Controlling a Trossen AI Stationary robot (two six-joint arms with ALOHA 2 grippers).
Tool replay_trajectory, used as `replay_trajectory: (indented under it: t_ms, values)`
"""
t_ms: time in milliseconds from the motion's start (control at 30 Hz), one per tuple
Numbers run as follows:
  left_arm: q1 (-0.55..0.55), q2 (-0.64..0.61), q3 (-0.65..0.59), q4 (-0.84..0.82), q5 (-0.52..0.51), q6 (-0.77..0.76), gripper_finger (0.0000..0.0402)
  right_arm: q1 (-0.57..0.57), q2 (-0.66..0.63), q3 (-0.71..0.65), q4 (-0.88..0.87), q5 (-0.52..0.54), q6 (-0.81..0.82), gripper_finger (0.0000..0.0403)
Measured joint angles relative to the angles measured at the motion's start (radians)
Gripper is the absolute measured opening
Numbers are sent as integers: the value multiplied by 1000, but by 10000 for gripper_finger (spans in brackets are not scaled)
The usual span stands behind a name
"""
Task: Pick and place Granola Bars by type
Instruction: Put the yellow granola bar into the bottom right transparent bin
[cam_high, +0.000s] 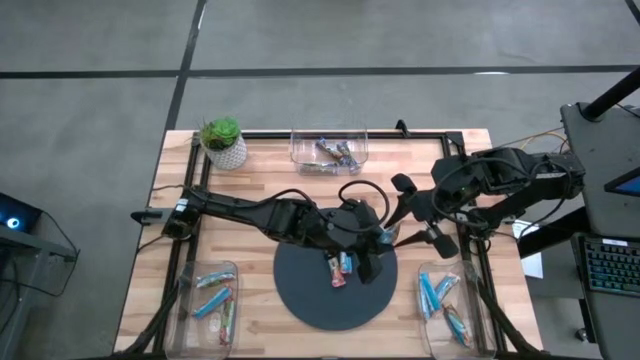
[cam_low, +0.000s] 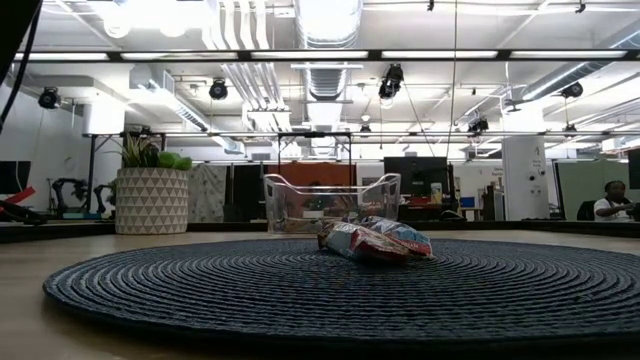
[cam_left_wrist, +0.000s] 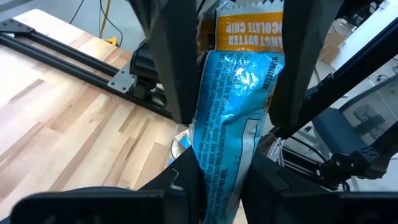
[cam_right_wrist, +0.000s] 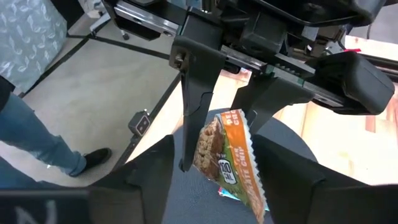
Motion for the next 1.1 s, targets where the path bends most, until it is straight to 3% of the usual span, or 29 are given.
replay_trajectory:
  t_ms: [500,1100]
  values:
    - [1,0,0,0,1,-3,69,0,0,0,3,0,-19,57]
    - [9,0,0,0,5,-54,71,0,0,0,3,2,-20,42]
